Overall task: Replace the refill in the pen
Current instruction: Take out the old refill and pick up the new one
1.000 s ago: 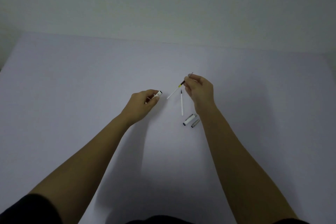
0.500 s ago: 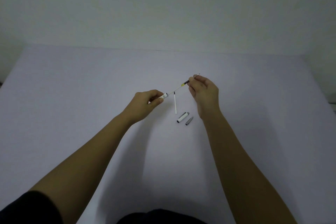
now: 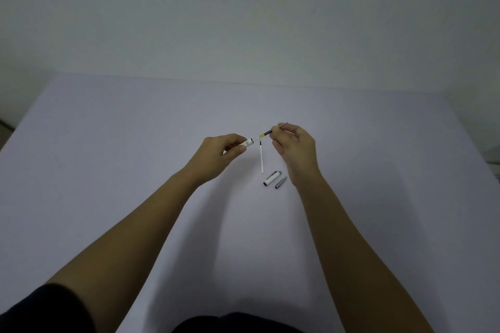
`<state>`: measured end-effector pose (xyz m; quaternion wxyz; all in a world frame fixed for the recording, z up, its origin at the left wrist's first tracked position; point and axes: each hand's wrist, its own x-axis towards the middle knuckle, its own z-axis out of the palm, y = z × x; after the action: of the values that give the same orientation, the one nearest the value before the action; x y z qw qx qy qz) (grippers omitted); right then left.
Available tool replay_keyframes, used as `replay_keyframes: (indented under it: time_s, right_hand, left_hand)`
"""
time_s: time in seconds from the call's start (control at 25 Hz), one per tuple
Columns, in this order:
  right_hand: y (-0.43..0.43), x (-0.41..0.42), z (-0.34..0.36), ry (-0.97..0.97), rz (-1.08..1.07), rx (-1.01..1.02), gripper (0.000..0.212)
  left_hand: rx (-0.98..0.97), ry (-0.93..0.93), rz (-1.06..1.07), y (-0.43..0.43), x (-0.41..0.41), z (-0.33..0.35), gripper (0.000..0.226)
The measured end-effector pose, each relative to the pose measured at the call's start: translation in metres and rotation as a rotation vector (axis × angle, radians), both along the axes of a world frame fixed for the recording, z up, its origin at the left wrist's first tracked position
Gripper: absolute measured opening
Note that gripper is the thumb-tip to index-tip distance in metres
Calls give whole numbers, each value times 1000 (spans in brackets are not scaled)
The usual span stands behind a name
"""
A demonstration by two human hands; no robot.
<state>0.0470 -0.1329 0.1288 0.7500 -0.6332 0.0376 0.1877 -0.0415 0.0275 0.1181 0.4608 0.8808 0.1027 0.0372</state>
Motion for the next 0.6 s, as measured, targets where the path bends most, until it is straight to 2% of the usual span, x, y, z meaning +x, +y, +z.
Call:
replay_keyframes:
  time_s: [0.2,0.4,0.52,0.6]
  right_hand:
    - [6,-9,-4,11,117,-37,7]
    - [7,-7,-9,8,230,-39,29]
    - [-2,2,-20,66,137,-66,28]
    - [-12,7,-38,31,15,-260,25]
  left_hand:
    - [-16,-10,4,-1,0,1,17]
    - [-57,-22,38,0,2,0,15]
    - [-68,-19,57,3,3,-1,15]
    - [-75,-9,63,5,4,-2,15]
